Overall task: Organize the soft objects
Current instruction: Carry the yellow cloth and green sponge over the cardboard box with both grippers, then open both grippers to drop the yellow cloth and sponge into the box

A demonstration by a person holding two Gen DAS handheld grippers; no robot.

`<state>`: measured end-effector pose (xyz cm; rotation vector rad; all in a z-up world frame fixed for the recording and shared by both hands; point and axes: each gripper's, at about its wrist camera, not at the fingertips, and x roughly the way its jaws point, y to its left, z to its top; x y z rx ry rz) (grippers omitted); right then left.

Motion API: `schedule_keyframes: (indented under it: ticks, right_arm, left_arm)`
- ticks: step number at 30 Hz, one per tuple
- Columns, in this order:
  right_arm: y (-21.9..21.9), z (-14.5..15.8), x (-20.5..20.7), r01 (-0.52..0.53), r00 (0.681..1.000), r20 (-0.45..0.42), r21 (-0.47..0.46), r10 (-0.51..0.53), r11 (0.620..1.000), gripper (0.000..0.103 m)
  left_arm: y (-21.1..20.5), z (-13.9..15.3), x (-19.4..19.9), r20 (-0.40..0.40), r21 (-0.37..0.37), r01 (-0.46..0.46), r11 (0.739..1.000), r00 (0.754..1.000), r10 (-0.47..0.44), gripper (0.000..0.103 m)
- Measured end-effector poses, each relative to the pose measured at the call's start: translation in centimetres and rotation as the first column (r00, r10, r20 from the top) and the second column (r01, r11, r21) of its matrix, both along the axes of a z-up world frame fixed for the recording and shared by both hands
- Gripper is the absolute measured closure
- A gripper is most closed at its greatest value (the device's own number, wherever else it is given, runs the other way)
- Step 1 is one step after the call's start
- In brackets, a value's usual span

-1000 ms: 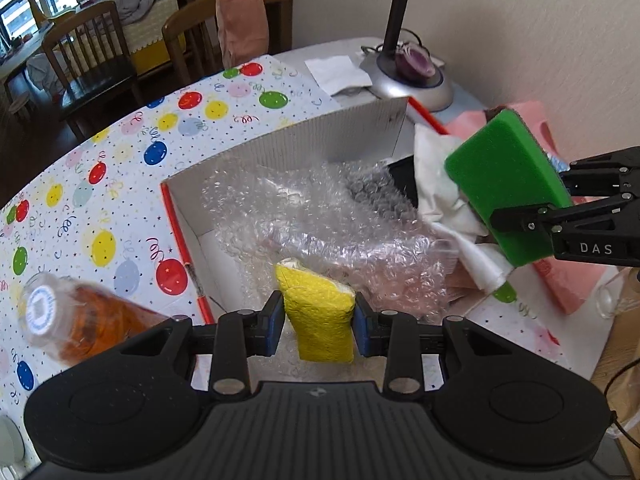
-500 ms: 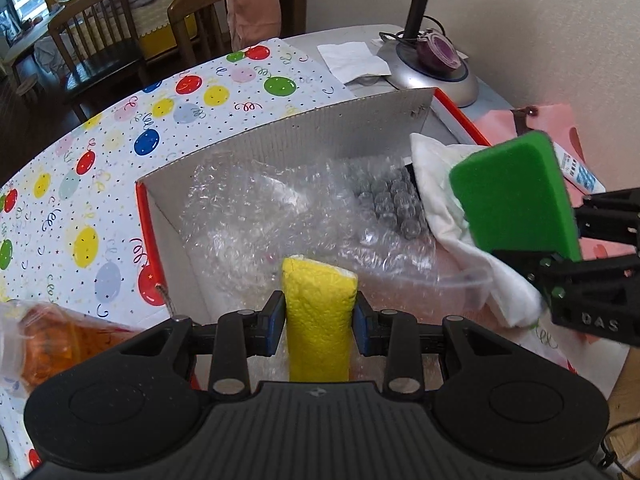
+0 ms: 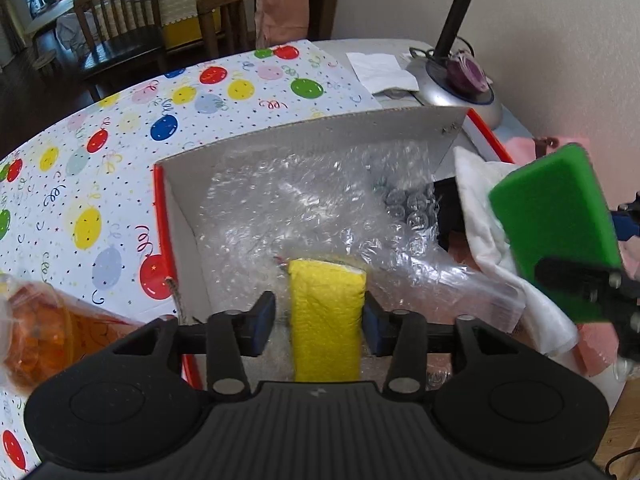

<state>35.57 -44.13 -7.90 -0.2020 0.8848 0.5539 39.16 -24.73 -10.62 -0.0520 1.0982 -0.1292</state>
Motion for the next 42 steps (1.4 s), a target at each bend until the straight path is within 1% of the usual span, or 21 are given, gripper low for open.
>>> schedule_keyframes:
  ticks: [1,2,5,7,10,12,15,16,17,20,21,23,25,26,28,34,37,42]
  right_arm:
    - [0.3,0.4,-0.2,-0.009,1.000,0.019,-0.011,0.009,1.000,0.061]
    - [0.7,0.8,-0.2,-0.016,0.999,0.037,-0.020,0.017,1.000,0.068]
    - [1.2,2.0,0.1,-0.038,0.998,0.050,-0.005,0.038,0.999,0.072]
    - [1.5,2.5,0.6,-0.041,0.997,0.060,0.007,0.040,0.999,0.072]
    - [2.1,2.9,1.4,-0.035,0.997,0.066,0.018,0.034,0.999,0.072]
    - [2.5,2.8,1.8,-0.030,0.997,0.073,0.021,0.029,0.999,0.072]
    - [4.0,2.2,2.3,-0.051,0.994,0.094,-0.018,0.052,0.999,0.072]
    - [4.5,1.9,2.4,-0.059,0.994,0.094,-0.030,0.062,0.998,0.071]
    - [5.0,1.5,2.4,-0.072,0.993,0.086,-0.037,0.075,0.997,0.067]
    - [6.7,0.8,2.0,-0.140,0.988,0.055,-0.054,0.143,0.989,0.060]
    - [7.1,0.7,1.7,-0.164,0.985,0.051,-0.058,0.167,0.985,0.060]
    - [7.7,0.9,1.0,-0.187,0.979,0.064,-0.071,0.192,0.980,0.057]
    - [7.5,1.3,0.7,-0.204,0.976,0.064,-0.057,0.207,0.977,0.047]
    - [7.3,1.6,0.7,-0.203,0.977,0.059,-0.041,0.205,0.978,0.039]
    - [6.7,2.4,0.3,-0.202,0.977,0.066,-0.009,0.203,0.979,0.038]
    - [5.6,4.7,-1.2,-0.195,0.978,0.089,0.039,0.191,0.980,0.038]
    - [5.0,5.6,-2.3,-0.178,0.980,0.101,0.071,0.170,0.982,0.034]
    - [4.7,6.8,-4.9,-0.146,0.983,0.130,0.122,0.130,0.982,0.032]
  left_arm:
    - [0.2,0.2,-0.2,0.008,-0.005,0.001,1.000,1.000,-0.001,0.049]
    - [0.3,0.5,-0.4,0.015,-0.008,0.000,1.000,1.000,0.000,0.046]
    - [0.8,1.1,-1.0,0.033,-0.032,-0.006,0.999,0.999,0.007,0.045]
    - [1.2,1.4,-1.3,0.041,-0.041,-0.012,0.999,0.999,0.014,0.045]
    - [1.7,2.0,-1.9,0.058,-0.049,-0.022,0.999,0.998,0.025,0.038]
    - [2.0,2.3,-2.2,0.065,-0.060,-0.029,0.998,0.997,0.032,0.037]
    - [2.3,2.6,-2.8,0.072,-0.068,-0.028,0.997,0.997,0.033,0.037]
    - [2.3,2.7,-3.0,0.075,-0.071,-0.027,0.997,0.997,0.033,0.037]
    - [2.4,2.7,-3.2,0.076,-0.075,-0.026,0.997,0.997,0.032,0.037]
    - [2.5,2.8,-3.8,0.077,-0.079,-0.028,0.996,0.996,0.034,0.037]
    - [2.6,2.8,-4.1,0.080,-0.079,-0.030,0.996,0.996,0.036,0.037]
    - [2.9,2.9,-4.7,0.083,-0.091,-0.030,0.995,0.996,0.037,0.037]
    - [3.2,3.1,-5.2,0.093,-0.097,-0.031,0.995,0.995,0.040,0.037]
    - [3.4,3.3,-5.6,0.101,-0.099,-0.031,0.995,0.994,0.041,0.037]
    - [3.7,3.8,-6.3,0.119,-0.102,-0.031,0.994,0.992,0.043,0.037]
    - [4.5,5.6,-8.2,0.181,-0.112,-0.026,0.993,0.982,0.046,0.037]
    - [4.9,6.6,-9.3,0.216,-0.118,-0.022,0.993,0.975,0.047,0.037]
    - [5.7,8.0,-11.4,0.267,-0.122,-0.007,0.992,0.963,0.039,0.037]
